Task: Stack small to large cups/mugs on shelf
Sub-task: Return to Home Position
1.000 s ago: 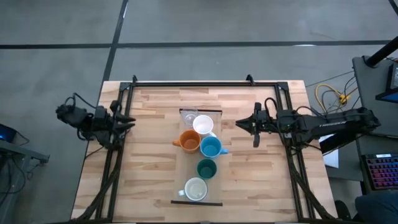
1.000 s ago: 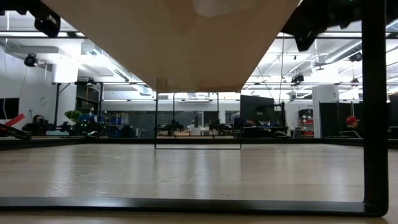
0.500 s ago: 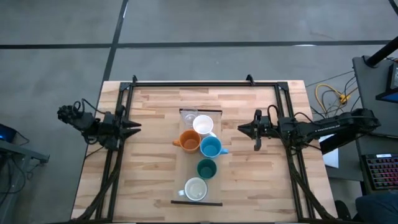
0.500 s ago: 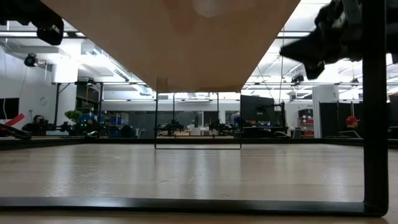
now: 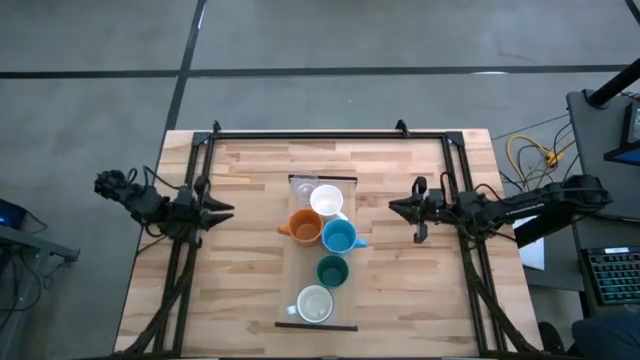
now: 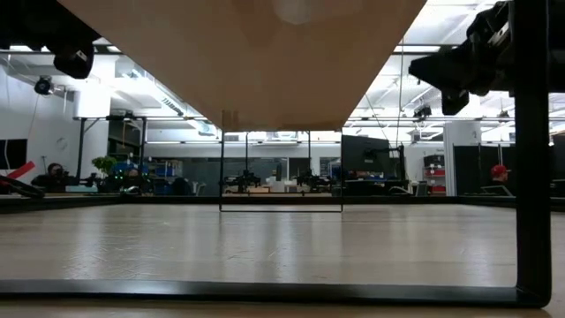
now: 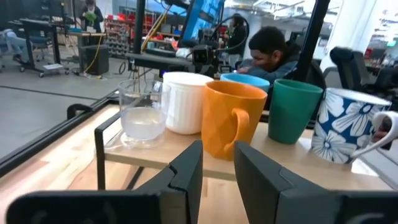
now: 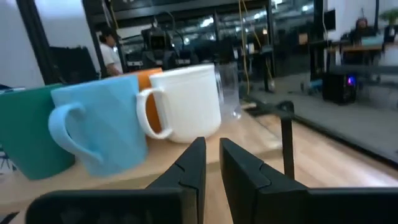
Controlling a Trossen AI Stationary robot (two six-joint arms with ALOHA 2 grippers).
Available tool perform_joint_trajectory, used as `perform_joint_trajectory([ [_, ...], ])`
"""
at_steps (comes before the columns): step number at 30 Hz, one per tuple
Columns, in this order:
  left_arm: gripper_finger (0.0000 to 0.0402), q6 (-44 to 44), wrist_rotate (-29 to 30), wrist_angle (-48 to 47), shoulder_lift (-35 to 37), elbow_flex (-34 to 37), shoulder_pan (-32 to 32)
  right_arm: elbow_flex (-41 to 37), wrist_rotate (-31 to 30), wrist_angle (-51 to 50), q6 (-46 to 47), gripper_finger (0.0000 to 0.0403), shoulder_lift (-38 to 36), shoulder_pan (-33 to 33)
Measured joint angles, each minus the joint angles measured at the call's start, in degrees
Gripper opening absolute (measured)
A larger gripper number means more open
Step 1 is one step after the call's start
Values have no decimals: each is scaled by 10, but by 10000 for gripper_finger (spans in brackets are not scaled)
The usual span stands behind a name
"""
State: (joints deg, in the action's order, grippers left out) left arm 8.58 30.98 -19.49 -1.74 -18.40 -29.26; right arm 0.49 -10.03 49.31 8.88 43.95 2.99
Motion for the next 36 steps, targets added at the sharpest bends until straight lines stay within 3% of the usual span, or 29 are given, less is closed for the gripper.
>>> perform_joint_trajectory([
  [7, 77, 1, -5, 43, 2, 27, 0, 0, 15, -21, -14, 40, -1, 0],
  [17, 77, 31, -7, 40, 2, 46, 0, 0, 109, -69, -25, 40, -36, 1],
  [20, 77, 43, -7, 39, 2, 48, 0, 5, 111, -151, -31, 40, -71, 1],
  [27, 77, 110, -7, 25, 2, 86, 0, 75, 68, -485, -94, 40, -163, 1],
  [36, 77, 121, 32, 82, -1, 135, 0, 93, 50, -562, -149, 40, -262, 0],
])
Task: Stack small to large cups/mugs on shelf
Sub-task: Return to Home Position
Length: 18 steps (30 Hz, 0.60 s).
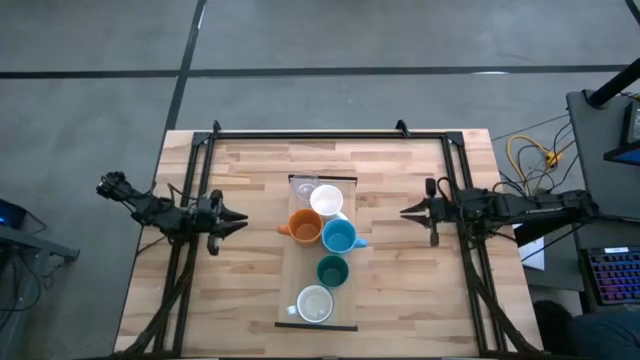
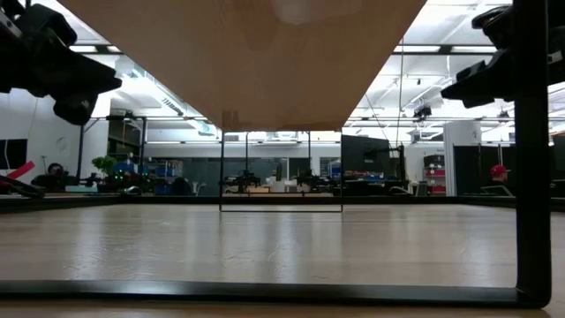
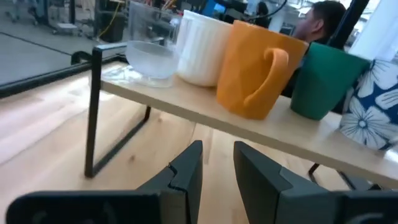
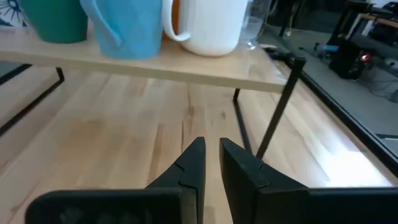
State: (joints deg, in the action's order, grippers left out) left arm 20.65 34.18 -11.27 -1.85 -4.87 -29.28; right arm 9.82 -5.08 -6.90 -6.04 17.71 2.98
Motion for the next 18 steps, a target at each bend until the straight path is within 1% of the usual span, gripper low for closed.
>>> perform_joint_trajectory([
  [4, 77, -33, 7, 6, 4, 2, 0, -1, -10, -18, 18, 40, -44, 0],
  [7, 77, -49, 7, 6, 4, 2, 0, 2, -4, -19, 28, 40, -79, 0],
  [9, 77, -61, 7, 6, 4, 2, 0, 3, 10, -20, 10, 40, -105, 1],
  [14, 77, -71, 10, 6, 4, 2, 0, 3, 11, -50, -34, 40, -170, 1],
  [18, 77, -75, 11, 21, 4, 5, 0, 3, 10, -29, -69, 40, -176, 1],
])
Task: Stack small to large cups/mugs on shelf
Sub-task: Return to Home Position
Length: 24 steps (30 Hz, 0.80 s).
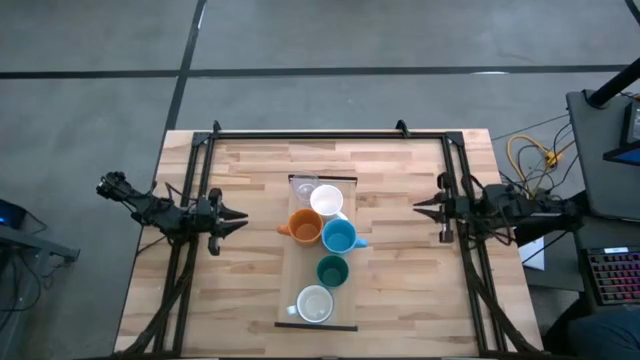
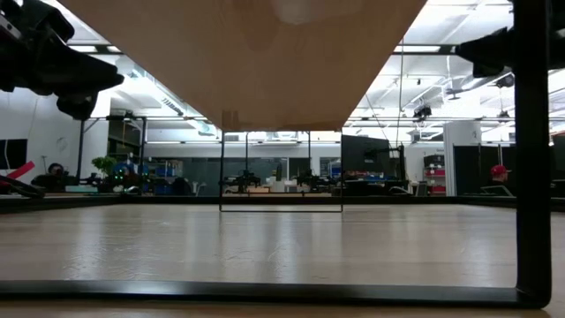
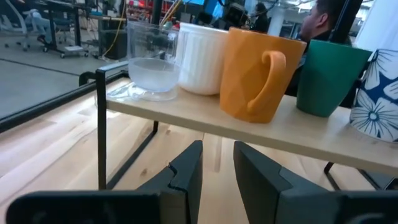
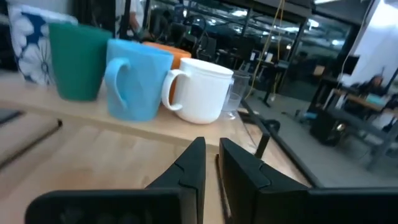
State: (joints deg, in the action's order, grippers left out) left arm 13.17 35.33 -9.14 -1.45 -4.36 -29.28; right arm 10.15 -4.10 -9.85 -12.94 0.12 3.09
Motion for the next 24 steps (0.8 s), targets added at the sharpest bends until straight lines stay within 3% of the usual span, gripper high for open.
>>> perform_joint_trajectory([
  [5, 77, -4, 1, 12, 0, 2, 0, -11, -4, 14, -46, 40, -1, 0],
  [10, 77, -3, 1, 17, 0, 4, 0, -88, 19, 113, -3, 40, -1, 0],
  [24, 77, -18, -3, 28, 0, 8, 0, -96, 12, 106, 46, 40, 23, 0],
])
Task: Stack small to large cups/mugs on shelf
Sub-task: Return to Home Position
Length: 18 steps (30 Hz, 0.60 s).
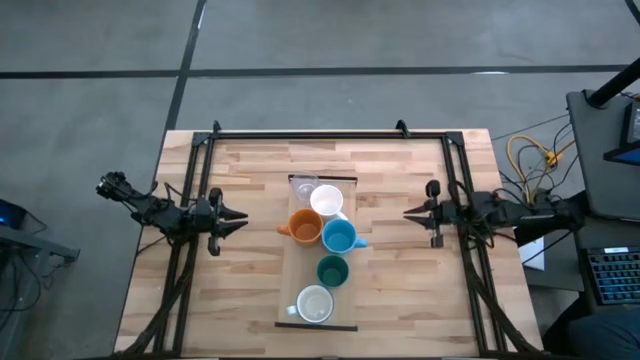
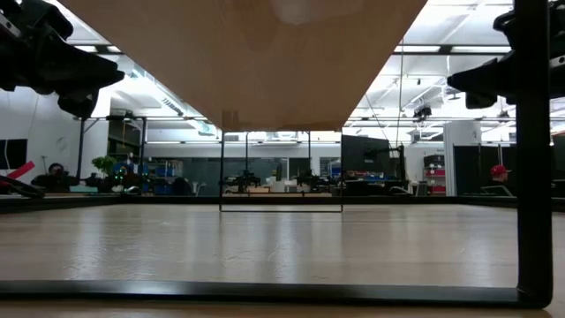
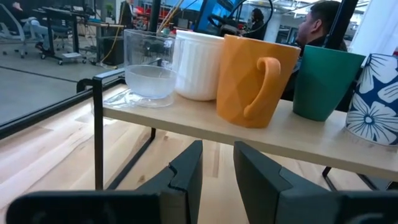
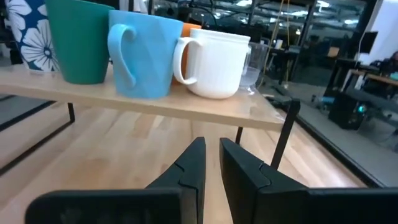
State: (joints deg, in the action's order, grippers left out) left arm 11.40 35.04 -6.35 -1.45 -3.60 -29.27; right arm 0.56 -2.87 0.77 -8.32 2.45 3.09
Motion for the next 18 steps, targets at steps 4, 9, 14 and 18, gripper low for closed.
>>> perform_joint_trajectory([
  [4, 77, 0, 0, -1, -6, 0, 0, 0, -2, 0, 31, 40, 13, 0],
  [9, 77, 1, 2, -5, -25, -1, 0, 0, -1, 0, 75, 40, 40, 0],
  [14, 77, 0, 3, -6, -40, -1, 0, 0, -1, 0, 90, 40, 66, 0],
  [18, 77, 1, 2, -6, -56, -1, 0, 0, -1, 0, 110, 40, 86, 0],
])
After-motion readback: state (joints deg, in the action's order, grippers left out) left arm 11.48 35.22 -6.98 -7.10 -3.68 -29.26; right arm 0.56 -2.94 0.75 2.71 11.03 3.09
